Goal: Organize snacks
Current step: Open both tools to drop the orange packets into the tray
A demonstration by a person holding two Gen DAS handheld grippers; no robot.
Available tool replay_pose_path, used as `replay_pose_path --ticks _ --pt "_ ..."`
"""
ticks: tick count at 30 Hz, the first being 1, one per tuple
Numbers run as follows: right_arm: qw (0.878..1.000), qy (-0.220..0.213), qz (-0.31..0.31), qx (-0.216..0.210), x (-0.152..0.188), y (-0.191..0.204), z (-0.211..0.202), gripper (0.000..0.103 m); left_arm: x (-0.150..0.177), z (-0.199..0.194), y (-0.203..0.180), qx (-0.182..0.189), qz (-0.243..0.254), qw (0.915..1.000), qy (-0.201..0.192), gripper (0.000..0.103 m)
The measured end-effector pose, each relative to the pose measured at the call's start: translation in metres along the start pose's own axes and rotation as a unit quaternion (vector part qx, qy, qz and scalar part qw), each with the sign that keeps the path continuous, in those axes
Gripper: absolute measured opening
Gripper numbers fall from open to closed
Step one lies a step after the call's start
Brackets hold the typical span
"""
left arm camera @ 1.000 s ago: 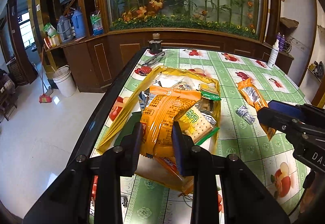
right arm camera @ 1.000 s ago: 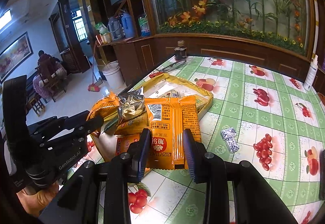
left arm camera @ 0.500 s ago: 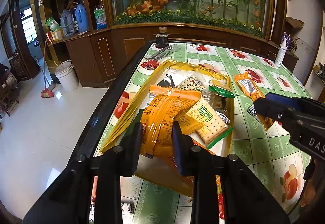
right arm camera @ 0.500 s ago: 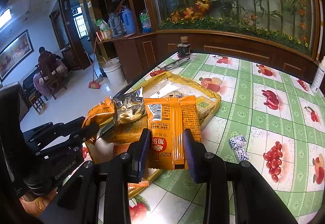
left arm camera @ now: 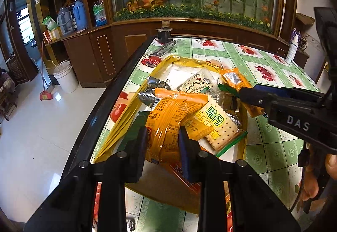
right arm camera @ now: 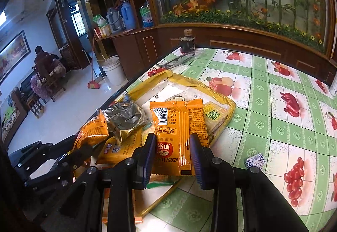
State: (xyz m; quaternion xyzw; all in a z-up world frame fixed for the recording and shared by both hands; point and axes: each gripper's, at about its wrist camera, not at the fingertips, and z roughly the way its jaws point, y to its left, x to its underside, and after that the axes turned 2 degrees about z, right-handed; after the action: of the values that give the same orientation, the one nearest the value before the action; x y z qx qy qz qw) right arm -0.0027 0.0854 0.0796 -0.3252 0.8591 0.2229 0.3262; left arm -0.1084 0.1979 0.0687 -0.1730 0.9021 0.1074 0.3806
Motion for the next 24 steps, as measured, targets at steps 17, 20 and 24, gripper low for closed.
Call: replay_pose_path --ticks 17,20,24 --pt "1.000 0.011 -0.002 -0.001 -0.013 -0.002 0.030 0.034 -0.004 0.017 -0.001 0.007 0.005 0.9998 0.016 0.026" --pt "1.000 0.012 -0.004 -0.003 -0.015 0.000 0.034 0.034 -0.003 0.019 0.000 0.009 0.003 0.9998 0.017 0.026" --pt "1.000 0.012 -0.011 -0.001 -0.014 0.003 0.036 0.034 -0.003 0.021 0.001 0.013 -0.001 0.9997 0.020 0.028"
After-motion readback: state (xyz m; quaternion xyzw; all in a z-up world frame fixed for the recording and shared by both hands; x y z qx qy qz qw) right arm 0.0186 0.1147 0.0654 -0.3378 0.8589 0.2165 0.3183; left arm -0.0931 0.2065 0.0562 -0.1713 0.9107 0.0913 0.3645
